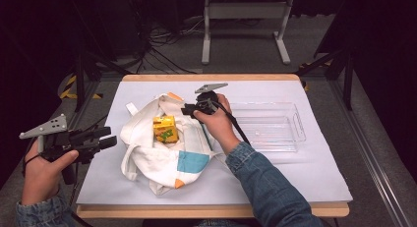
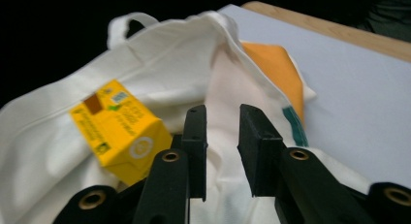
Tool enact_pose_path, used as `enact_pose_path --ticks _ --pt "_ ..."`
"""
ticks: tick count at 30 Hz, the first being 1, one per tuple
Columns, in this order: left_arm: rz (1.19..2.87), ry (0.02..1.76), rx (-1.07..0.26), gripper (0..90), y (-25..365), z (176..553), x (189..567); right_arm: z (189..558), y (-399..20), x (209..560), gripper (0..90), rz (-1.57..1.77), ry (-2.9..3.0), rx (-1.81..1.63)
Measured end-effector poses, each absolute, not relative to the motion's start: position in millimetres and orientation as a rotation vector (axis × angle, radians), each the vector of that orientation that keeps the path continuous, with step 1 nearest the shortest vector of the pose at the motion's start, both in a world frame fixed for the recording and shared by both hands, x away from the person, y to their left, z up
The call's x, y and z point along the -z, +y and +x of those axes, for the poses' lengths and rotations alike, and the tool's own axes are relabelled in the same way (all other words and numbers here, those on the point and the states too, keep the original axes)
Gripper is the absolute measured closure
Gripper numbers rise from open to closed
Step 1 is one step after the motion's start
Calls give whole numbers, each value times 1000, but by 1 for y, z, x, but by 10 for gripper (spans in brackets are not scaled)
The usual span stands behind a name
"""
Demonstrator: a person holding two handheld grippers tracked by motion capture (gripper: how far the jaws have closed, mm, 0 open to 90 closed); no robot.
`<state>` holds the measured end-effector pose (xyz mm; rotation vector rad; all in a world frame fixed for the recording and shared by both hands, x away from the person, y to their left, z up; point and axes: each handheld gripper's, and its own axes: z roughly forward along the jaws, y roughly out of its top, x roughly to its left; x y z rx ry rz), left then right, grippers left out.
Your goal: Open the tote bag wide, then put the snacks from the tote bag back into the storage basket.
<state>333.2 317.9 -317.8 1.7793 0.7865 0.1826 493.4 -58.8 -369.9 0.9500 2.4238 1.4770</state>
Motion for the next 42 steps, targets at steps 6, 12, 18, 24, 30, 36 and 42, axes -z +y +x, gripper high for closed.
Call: enact_pose_path --ticks 6,12,18,24,30,36,42 --pt "1783 784 -174 475 316 338 319 484 -66 351 642 791 2452 -1564" --pt "1778 777 -178 468 316 339 317 477 -61 344 530 627 2527 -1595" --pt "1778 774 -174 467 315 341 317 472 -58 344 425 491 2556 -1640" --pt "1776 779 -171 464 315 340 317 470 -53 345 333 381 2538 -1716" --pt "1785 774 -175 463 314 340 317 469 -40 351 226 271 2596 -1759" --pt "1781 781 -165 463 313 340 317 479 -29 363 173 268 2589 -1745" --pt "1782 778 -171 457 315 341 318 488 -16 377 161 294 2603 -1682"
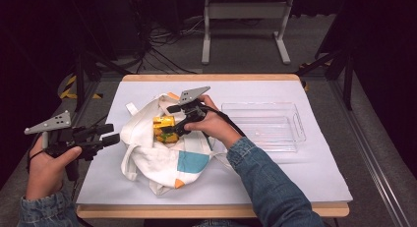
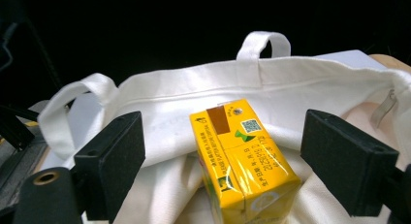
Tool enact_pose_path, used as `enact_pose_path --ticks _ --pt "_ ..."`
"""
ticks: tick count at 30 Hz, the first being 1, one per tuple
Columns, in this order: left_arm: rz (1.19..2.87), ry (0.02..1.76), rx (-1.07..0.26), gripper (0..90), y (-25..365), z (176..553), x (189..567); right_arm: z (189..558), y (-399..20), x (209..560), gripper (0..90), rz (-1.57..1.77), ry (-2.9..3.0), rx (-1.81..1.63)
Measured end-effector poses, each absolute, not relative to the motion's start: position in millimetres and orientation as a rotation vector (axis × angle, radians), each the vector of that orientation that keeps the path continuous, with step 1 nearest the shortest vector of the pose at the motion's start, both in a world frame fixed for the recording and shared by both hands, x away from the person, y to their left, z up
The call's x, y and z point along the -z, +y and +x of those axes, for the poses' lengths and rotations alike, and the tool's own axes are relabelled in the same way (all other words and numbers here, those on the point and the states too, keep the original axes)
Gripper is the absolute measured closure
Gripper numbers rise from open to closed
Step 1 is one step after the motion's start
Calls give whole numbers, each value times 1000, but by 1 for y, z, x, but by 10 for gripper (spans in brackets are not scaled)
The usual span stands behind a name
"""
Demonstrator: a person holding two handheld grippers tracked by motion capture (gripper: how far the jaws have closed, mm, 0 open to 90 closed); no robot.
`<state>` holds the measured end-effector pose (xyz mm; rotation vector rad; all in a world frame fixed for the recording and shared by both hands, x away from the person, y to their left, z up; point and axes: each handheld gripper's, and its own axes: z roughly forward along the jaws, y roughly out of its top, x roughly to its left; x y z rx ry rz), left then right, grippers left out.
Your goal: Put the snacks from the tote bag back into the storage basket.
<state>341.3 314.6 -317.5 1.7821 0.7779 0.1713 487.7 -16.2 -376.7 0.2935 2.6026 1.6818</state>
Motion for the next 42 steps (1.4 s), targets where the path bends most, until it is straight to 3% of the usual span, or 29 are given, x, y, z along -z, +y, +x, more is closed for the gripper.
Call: enact_pose_path --ticks 16,28,42 --pt "1779 787 -164 451 314 340 318 494 1 404 173 279 2657 -1524" --pt "1785 781 -164 451 314 341 319 492 5 407 297 227 2653 -1525" --pt "1783 782 -154 449 313 341 320 493 0 401 516 144 2655 -1496"
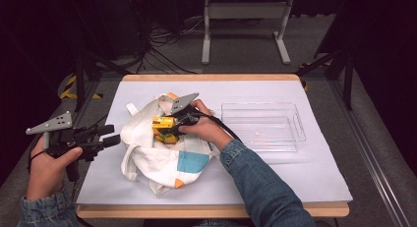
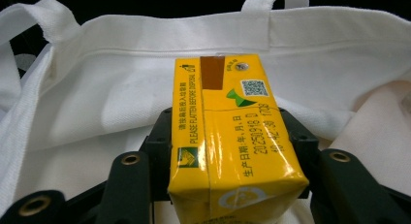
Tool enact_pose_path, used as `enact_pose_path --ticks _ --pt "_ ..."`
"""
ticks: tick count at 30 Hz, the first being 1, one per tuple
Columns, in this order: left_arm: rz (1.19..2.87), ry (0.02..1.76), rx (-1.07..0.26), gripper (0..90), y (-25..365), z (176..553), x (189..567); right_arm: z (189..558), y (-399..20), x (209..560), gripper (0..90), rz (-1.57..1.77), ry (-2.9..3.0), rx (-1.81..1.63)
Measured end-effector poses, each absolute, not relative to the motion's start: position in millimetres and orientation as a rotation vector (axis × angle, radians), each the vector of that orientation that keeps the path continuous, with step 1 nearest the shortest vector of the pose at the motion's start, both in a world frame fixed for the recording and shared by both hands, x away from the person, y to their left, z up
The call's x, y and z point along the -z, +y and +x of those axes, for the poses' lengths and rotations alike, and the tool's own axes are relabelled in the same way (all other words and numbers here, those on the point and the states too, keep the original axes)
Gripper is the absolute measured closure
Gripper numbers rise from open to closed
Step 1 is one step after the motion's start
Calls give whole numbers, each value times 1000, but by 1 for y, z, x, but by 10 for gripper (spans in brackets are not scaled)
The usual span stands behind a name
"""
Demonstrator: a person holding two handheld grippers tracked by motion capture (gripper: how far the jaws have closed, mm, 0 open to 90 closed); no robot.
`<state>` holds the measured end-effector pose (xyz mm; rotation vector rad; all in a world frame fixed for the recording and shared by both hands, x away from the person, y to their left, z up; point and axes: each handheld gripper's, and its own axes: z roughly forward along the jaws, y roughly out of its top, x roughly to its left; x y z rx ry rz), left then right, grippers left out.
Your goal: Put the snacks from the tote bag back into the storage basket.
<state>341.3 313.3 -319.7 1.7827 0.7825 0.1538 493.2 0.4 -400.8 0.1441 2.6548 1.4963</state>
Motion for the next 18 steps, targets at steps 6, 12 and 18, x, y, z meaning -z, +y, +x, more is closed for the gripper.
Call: enact_pose_path --ticks 6,12,18 --pt "1784 782 -152 449 313 341 320 490 2 398 520 124 2653 -1461" --pt "1780 778 -145 449 313 341 320 488 2 392 521 121 2644 -1464" --pt "1782 784 -149 434 314 341 319 487 -1 381 521 117 2636 -1498"
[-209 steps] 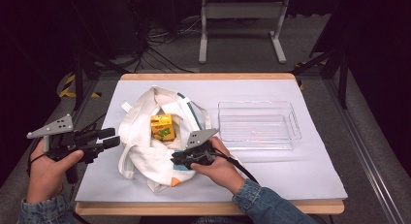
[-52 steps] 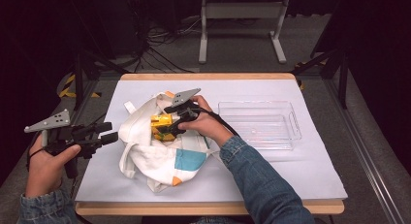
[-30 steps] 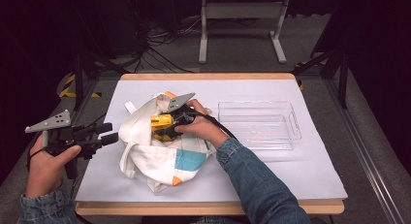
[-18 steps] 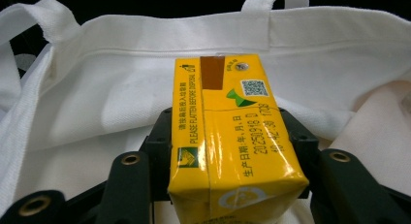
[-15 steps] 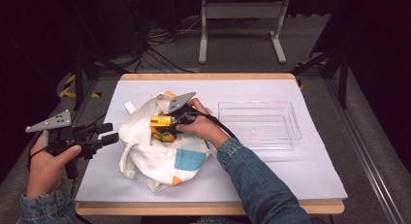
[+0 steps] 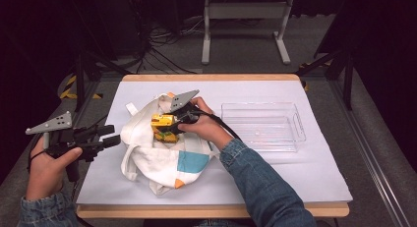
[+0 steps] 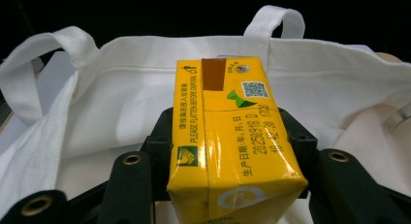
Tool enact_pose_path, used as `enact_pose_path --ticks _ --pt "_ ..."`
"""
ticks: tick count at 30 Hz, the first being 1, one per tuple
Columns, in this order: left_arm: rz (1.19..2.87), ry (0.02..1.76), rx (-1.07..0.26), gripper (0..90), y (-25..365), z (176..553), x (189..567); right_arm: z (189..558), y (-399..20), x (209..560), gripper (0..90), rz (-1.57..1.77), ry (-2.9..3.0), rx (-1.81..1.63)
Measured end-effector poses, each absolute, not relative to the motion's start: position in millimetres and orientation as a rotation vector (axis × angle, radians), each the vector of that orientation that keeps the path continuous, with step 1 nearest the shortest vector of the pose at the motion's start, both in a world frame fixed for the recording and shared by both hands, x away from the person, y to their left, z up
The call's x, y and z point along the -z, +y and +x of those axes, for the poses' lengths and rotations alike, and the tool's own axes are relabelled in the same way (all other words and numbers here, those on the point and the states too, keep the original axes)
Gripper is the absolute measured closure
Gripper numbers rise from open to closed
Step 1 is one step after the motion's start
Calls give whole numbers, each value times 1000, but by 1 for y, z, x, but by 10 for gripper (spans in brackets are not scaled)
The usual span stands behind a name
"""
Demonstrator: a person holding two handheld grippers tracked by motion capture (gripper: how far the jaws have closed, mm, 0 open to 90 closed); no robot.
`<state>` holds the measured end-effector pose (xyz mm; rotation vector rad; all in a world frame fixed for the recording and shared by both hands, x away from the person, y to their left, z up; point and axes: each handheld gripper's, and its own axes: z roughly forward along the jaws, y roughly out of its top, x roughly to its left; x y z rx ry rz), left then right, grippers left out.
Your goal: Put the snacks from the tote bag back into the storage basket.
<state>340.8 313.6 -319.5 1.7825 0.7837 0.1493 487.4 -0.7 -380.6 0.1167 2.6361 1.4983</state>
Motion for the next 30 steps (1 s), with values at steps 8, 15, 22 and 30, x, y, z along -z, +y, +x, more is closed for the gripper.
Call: enact_pose_path --ticks 8,15,22,30 --pt "1797 803 -175 342 313 342 320 485 -6 363 521 89 2635 -1501" --pt "1798 812 -176 322 313 342 321 482 -14 347 521 64 2636 -1502" --pt "1826 825 -171 261 313 344 322 478 -24 334 521 41 2626 -1518" --pt "1840 838 -201 197 311 348 324 474 -42 316 520 35 2612 -1537"
